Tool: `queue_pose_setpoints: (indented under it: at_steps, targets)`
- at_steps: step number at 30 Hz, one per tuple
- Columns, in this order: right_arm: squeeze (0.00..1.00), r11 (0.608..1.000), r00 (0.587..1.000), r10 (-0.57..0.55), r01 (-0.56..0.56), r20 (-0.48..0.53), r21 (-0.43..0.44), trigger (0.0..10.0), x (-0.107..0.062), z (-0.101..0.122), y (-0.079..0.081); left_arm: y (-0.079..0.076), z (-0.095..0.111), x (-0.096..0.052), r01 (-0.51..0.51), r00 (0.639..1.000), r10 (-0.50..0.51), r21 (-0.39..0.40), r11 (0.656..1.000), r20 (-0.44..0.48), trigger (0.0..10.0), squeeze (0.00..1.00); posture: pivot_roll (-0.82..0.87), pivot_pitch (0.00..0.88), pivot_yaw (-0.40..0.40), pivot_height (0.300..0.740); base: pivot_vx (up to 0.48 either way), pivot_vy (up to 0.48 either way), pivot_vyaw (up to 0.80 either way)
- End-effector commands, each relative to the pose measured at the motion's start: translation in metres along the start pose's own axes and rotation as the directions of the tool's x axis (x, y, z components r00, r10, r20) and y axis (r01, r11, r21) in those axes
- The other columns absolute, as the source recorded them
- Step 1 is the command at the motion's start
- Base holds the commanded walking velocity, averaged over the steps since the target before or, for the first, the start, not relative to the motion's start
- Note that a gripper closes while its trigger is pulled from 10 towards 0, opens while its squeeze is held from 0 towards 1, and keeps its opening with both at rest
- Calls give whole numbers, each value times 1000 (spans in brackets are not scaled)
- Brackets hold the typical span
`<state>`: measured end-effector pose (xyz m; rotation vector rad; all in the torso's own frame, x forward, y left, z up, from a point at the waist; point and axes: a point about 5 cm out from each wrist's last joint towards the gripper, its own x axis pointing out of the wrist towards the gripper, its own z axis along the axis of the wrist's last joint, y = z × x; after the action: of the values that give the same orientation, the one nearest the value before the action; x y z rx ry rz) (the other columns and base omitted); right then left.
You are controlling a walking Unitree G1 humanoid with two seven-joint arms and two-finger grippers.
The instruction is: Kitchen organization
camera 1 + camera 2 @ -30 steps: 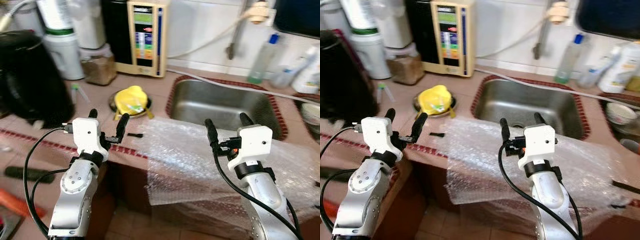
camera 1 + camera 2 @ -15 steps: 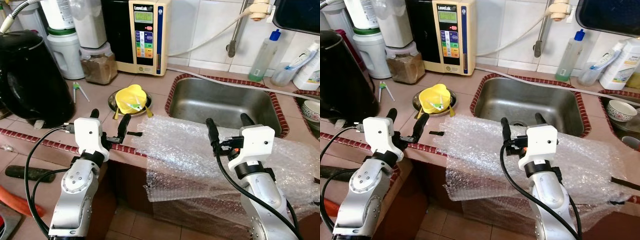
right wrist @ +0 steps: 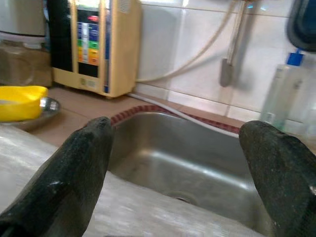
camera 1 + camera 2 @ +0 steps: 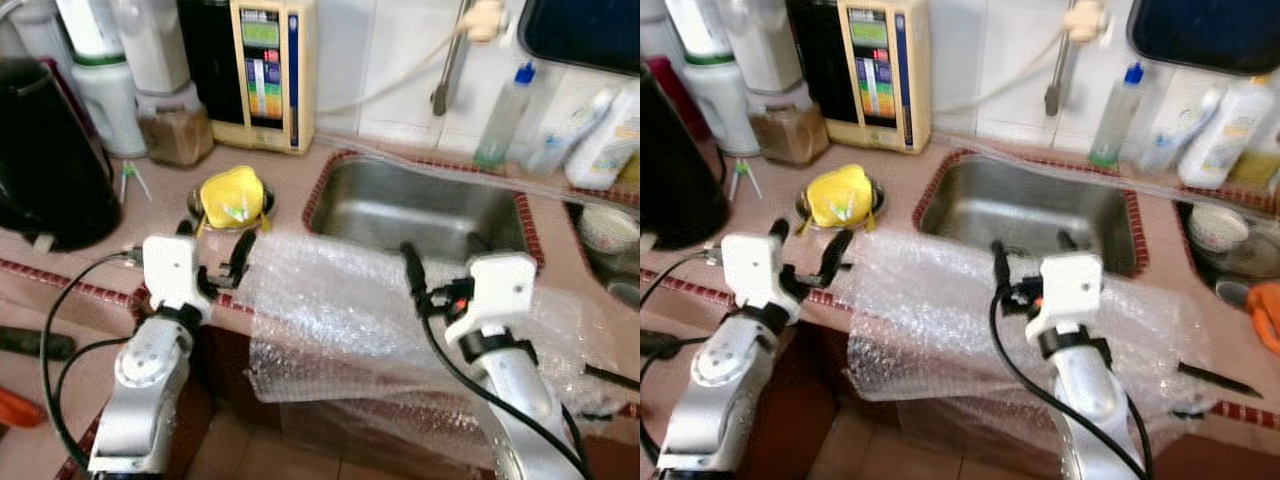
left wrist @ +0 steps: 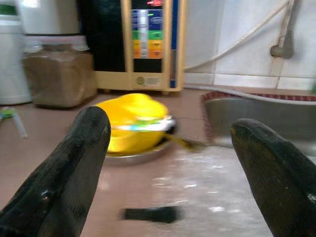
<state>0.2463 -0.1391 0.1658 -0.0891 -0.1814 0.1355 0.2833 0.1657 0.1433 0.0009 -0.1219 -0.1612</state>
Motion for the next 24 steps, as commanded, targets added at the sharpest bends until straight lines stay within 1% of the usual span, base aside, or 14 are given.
queue_pose_setpoints:
  at_steps: [1, 6, 8, 11, 17, 18, 21, 24]
  targets:
    - [0, 999, 1000, 0, 1, 10, -35, 10000, -1, 3, -3, -6, 3, 3, 9, 1000, -9, -6, 1000, 11, 10000, 0, -52, 16, 6, 740, 0, 0, 0]
    - [0, 999, 1000, 10, -9, 18, -54, 10000, -1, 4, -2, -5, 4, 4, 3, 1000, -3, 9, 1000, 16, 10000, 0, -51, 24, 4, 740, 0, 0, 0]
    - [0, 999, 1000, 10, -9, 21, -51, 10000, -1, 4, -2, -3, 4, 5, -21, 1000, 21, 15, 1000, 19, 10000, 0, -52, 27, 7, 740, 0, 0, 497]
    - [0, 999, 1000, 11, -10, 23, -50, 10000, -1, 4, -2, -3, 4, 5, -31, 999, 31, 17, 999, 17, 10000, 0, -52, 27, 7, 740, 0, 0, 510]
    - [0, 999, 1000, 12, -11, 26, -52, 10000, 0, 5, -1, -3, 4, 5, -41, 999, 40, 16, 999, 20, 10000, 0, -50, 25, 8, 740, 0, 0, 800]
    - [0, 999, 1000, 9, -8, 26, -46, 10000, 0, 5, -1, -2, 5, 5, -56, 998, 56, 21, 998, 25, 10000, 0, -50, 25, 8, 740, 0, 0, 488]
    - [0, 999, 1000, 4, -3, 27, -39, 10000, 0, 5, -2, -2, 5, 6, -65, 997, 65, 16, 998, 29, 10000, 0, -50, 25, 8, 740, 0, 0, 0]
    - [0, 1000, 1000, -4, 4, 25, -23, 10000, 1, 4, -3, -3, 7, 6, -45, 998, 44, 22, 999, 37, 10000, 0, -50, 25, 8, 740, 0, 0, 0]
